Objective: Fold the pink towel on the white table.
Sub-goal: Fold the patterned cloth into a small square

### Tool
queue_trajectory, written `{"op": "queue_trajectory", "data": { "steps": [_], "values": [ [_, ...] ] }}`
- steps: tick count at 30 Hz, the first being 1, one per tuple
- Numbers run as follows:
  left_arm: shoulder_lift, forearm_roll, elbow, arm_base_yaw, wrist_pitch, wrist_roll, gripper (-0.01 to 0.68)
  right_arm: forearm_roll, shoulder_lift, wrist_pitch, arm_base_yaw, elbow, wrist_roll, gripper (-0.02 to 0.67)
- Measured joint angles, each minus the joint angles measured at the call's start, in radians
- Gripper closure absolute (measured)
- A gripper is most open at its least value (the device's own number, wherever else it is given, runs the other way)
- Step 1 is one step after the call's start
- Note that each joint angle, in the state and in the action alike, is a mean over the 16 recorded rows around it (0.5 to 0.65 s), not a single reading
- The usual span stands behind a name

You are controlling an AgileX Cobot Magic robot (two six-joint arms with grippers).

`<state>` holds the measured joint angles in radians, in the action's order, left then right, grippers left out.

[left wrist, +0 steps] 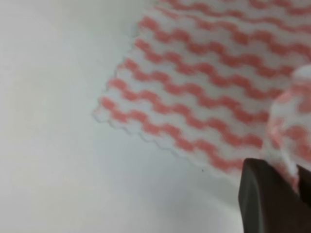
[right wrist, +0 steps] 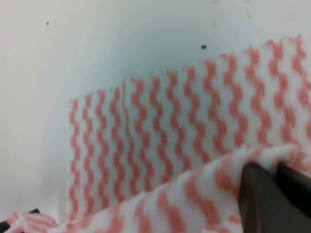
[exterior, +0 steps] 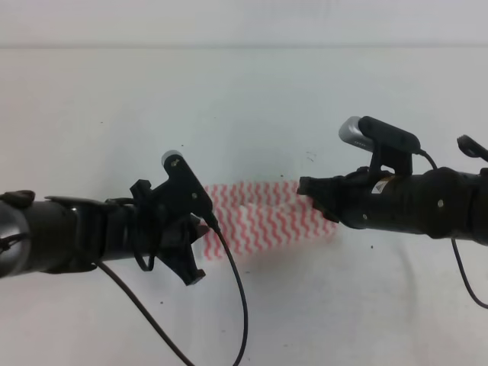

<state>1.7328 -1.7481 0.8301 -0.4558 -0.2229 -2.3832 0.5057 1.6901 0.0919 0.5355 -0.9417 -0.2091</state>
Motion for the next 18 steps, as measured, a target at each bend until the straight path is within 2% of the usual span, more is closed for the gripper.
{"op": "queue_trajectory", "data": {
  "steps": [18],
  "values": [
    [0.051,0.000,0.051,0.000,0.033,-0.001,0.673,-0.008,0.036,-0.027,-0.002,-0.010,0.000,0.651]
  ]
}}
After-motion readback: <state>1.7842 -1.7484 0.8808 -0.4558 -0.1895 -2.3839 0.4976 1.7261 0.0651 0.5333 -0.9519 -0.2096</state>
